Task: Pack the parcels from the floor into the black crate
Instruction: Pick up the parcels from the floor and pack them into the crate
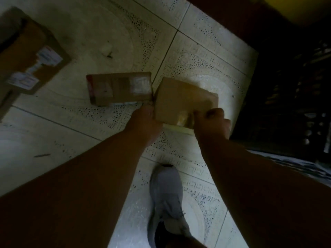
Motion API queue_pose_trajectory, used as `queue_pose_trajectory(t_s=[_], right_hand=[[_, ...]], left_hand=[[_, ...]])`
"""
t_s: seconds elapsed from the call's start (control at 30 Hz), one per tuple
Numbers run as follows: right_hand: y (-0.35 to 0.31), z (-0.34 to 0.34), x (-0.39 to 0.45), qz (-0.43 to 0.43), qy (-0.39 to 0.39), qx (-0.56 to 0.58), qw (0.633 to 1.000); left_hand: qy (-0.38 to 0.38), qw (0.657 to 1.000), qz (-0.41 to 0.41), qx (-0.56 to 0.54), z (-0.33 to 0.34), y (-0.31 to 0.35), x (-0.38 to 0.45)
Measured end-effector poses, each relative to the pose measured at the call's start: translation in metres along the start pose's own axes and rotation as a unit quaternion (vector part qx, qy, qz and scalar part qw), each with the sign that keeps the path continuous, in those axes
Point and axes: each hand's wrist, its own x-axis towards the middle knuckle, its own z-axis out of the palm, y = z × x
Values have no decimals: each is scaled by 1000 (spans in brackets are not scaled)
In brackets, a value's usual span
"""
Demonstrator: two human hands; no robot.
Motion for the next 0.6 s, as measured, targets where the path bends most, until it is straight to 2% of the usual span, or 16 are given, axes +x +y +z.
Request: queue_pose_trajectory(t_s=[0.07,0.13,0.27,0.37,0.47,0.6], right_hand=[[-9,-13,-19,10,20,74,997],[-19,-24,-41,2,19,101,995],[-59,-35,-122,-84,-40,85,992],[-94,-38,-194,-143,-98,128,976],[-126,-38,-266,-166,-170,200,950],[-157,-31,-355,-236,-234,206,920]], left_hand=[[28,998,27,-48,-17,5,-22],[52,994,46,-88,-44,8,-46],[139,987,79,-31,-128,8,-95],[218,975,43,-23,-198,5,-139],[299,953,17,33,-265,-10,-185],[359,931,-70,19,-342,-42,-255]])
